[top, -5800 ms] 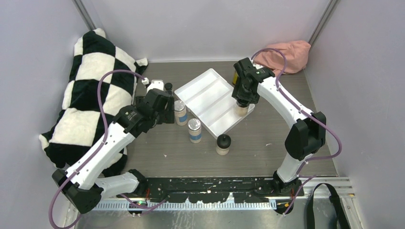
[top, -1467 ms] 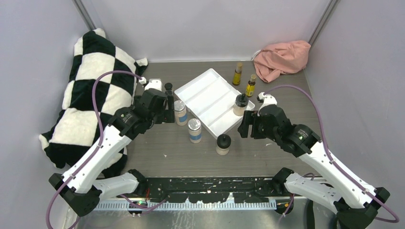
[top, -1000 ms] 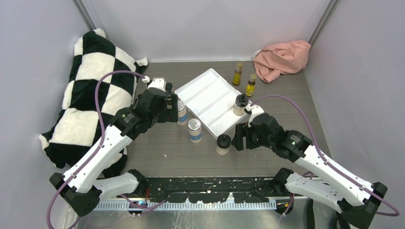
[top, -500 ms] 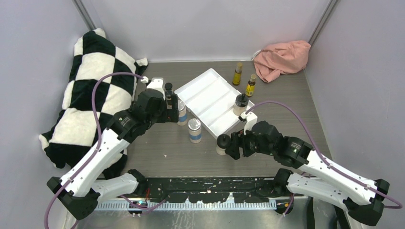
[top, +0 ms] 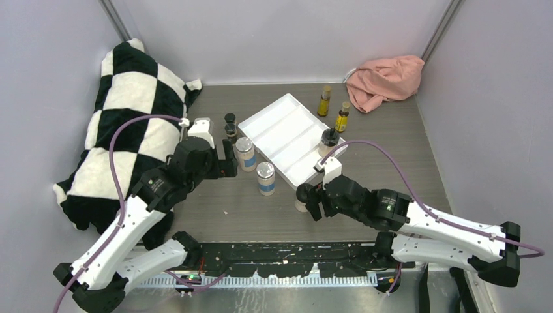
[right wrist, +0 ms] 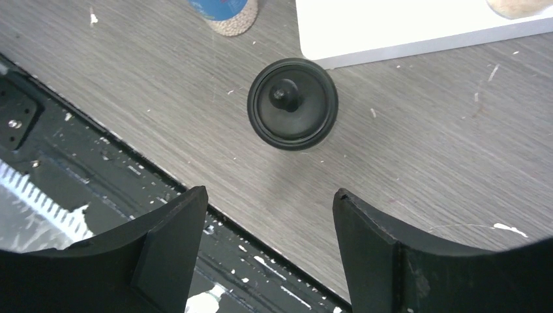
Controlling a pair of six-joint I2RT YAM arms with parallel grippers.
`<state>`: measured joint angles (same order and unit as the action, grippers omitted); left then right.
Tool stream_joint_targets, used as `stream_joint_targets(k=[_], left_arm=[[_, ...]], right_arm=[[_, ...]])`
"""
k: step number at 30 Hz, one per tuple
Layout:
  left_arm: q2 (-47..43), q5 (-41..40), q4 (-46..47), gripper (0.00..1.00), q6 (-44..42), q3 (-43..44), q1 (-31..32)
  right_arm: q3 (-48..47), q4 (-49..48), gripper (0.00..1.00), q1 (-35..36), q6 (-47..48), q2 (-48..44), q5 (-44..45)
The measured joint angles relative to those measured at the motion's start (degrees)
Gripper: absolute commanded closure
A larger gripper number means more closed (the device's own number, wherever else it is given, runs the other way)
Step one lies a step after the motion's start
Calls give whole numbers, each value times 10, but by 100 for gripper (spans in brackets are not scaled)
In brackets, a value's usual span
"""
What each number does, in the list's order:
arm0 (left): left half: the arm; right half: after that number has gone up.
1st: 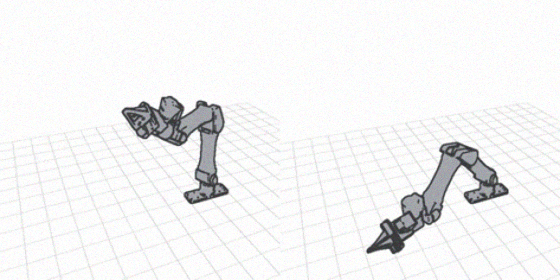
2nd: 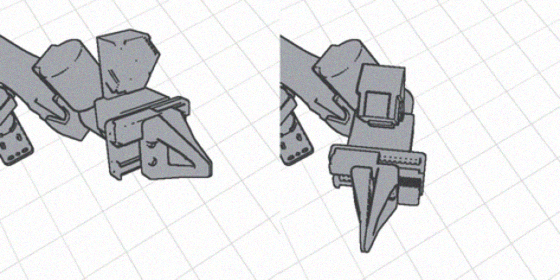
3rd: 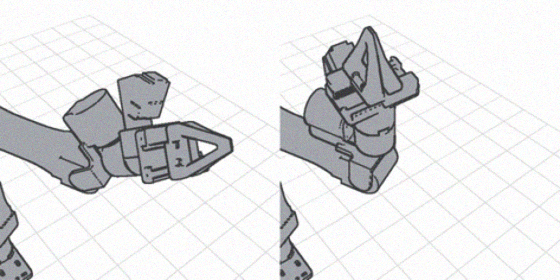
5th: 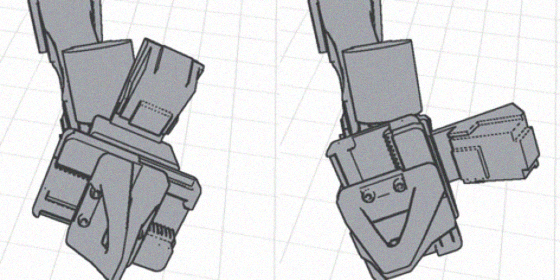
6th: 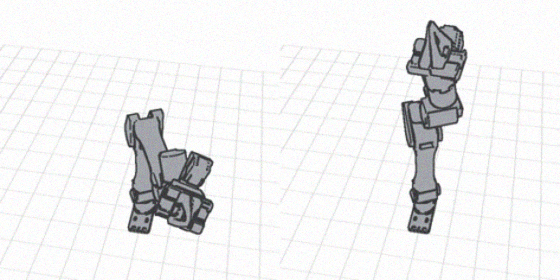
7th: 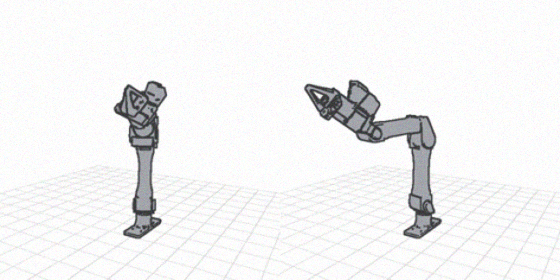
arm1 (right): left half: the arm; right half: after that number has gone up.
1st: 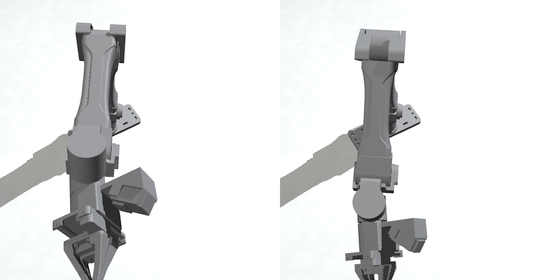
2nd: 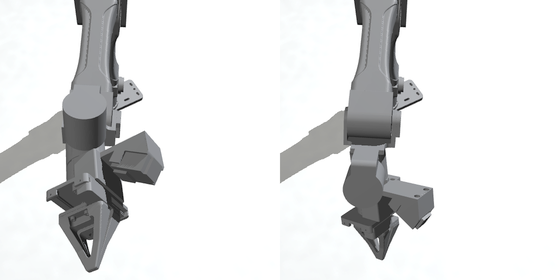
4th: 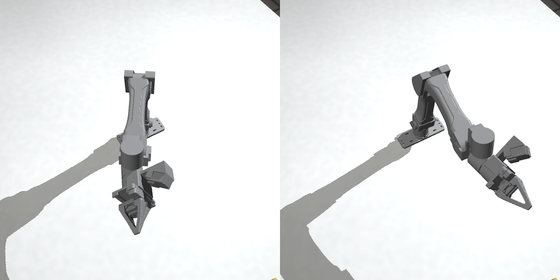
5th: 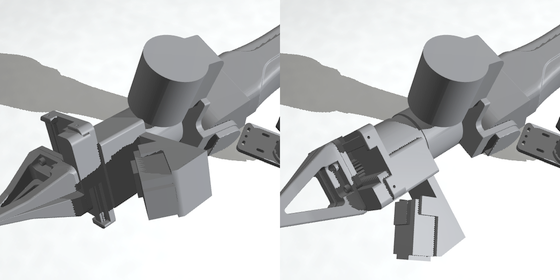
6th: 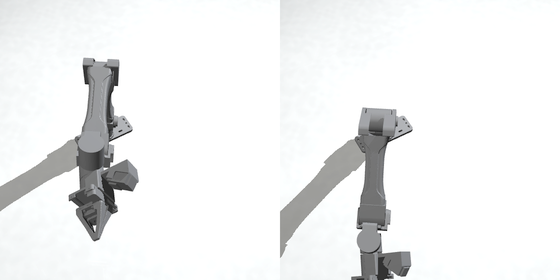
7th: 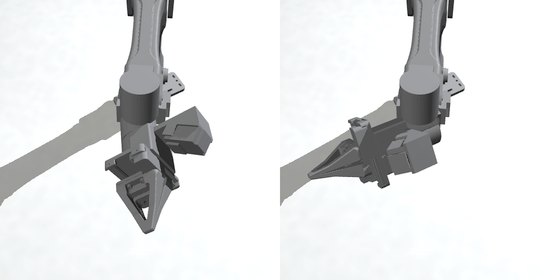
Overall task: Organize the condiment bottles
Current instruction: Pick up the bottle from the center of the board.
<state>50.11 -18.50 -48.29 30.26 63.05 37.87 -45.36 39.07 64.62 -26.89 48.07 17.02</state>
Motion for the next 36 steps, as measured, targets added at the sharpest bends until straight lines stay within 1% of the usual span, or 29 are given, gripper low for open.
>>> stream_joint_targets(k=[6,9,15,20,36], left_arm=[[-9,-1,0,1,9,-7,0],[-9,-2,-1,1,8,-7,0],[-9,-5,-1,1,8,-7,0],[-9,-5,-1,1,8,-7,0],[-8,-5,-1,1,8,-7,0]], right_arm=[[0,-3,19,45,-3,20,81],[-1,-7,16,62,-3,50,115],[-1,-21,11,69,1,93,146],[-1,-43,8,69,11,95,164],[18,-106,5,66,29,121,166]])
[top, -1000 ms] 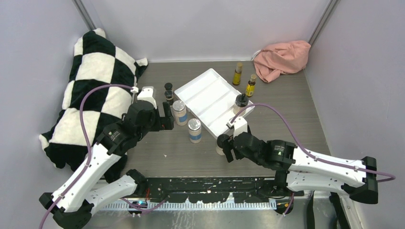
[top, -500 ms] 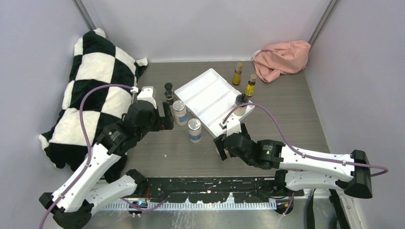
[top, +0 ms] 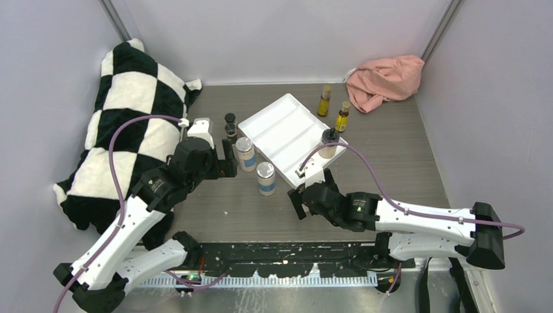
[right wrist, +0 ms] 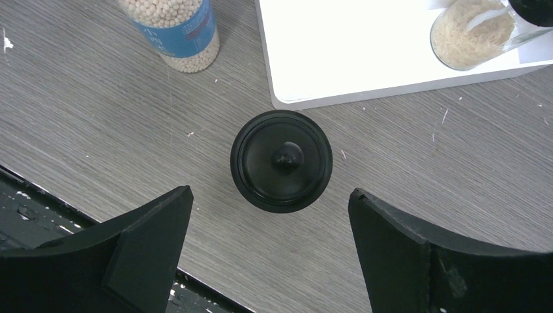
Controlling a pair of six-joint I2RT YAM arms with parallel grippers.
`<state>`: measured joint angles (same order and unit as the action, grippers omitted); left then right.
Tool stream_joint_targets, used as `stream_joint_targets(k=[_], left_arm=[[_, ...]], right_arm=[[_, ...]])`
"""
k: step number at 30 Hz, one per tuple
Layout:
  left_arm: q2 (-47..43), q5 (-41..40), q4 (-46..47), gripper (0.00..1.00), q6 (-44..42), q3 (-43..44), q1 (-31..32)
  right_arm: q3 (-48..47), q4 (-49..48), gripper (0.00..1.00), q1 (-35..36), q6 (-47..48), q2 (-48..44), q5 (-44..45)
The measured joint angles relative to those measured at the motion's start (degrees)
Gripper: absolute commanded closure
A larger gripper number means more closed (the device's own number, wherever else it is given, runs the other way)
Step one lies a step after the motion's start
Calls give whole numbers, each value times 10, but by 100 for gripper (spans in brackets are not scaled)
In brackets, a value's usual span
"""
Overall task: Organize the condiment bottles
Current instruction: Pick up the bottle from the center of the board.
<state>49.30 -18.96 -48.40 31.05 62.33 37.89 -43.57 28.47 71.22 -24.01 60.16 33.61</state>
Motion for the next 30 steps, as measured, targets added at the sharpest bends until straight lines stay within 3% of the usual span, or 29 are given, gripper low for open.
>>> stream_joint_targets(k=[21,30], left_arm=[[21,1,3,1,0,0,4],[27,1,13,1,0,0,7]], right_arm=[[17,-70,6,-93,25,44,-78],[18,-89,20,-103,29,67,-103]])
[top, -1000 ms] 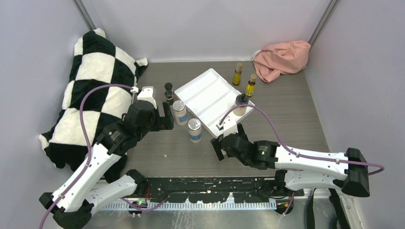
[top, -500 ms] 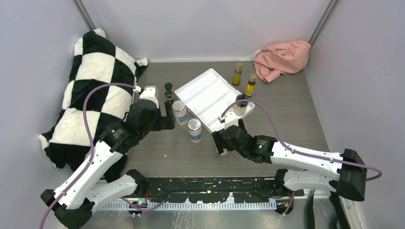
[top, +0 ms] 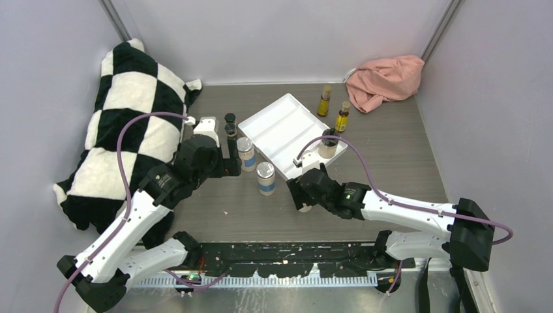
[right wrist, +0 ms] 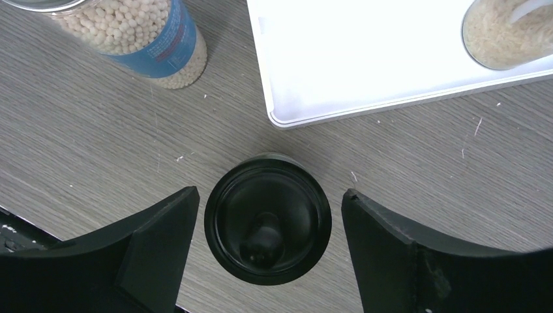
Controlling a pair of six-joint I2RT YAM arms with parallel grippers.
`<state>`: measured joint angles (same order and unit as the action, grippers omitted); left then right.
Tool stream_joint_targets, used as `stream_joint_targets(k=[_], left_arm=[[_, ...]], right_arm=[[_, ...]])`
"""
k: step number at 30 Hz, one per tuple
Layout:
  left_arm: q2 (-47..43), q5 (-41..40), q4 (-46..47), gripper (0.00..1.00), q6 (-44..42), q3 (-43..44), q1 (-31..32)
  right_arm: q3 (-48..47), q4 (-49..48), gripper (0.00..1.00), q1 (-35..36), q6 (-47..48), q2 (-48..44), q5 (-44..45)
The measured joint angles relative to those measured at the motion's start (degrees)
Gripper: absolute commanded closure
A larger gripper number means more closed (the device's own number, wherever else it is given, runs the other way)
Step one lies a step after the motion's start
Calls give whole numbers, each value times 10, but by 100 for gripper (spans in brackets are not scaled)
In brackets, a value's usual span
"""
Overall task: Organize the condiment bottles
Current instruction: Pick up the bottle from the center of the board.
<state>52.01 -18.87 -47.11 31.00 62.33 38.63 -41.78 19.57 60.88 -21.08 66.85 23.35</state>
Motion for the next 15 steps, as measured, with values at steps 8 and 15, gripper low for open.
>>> stream_joint_targets(k=[8,15], left_arm=[[0,0,2,1,-2,0,0],[-3,0,4,1,-1,-2,0]], right_arm=[[0,-4,47,-6,0,7,-5],[1,-4,98,-7,-1,7,-4]])
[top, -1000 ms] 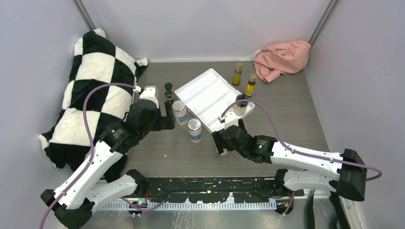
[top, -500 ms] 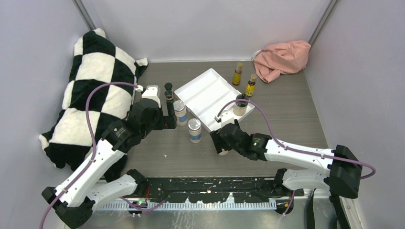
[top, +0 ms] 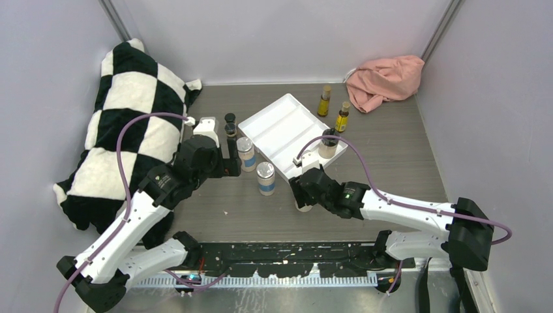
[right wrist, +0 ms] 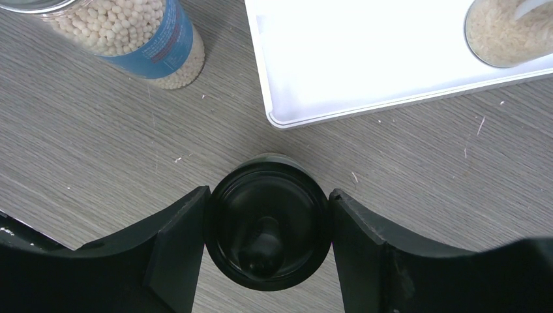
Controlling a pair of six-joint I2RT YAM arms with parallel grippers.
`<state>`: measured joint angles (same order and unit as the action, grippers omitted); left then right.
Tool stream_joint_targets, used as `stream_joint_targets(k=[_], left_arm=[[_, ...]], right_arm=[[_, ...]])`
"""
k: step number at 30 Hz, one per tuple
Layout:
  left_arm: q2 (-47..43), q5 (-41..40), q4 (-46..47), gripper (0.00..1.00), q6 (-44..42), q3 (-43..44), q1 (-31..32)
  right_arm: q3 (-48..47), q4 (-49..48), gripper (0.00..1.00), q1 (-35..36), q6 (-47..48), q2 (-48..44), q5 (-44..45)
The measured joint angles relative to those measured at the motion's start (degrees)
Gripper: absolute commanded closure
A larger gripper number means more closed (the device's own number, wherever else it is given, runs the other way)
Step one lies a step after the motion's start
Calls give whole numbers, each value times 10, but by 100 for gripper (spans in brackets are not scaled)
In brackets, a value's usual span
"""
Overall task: Organize the condiment bottles
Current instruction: Pick up the bottle from the center of the board.
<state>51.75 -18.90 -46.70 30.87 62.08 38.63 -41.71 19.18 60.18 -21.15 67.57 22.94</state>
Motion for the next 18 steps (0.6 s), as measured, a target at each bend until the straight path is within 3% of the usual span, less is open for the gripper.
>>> stream_joint_targets(k=[18], left_arm=[[-16,0,3,3,2,-9,2]], right_arm=[[-67,73,99,0,0,5,5]])
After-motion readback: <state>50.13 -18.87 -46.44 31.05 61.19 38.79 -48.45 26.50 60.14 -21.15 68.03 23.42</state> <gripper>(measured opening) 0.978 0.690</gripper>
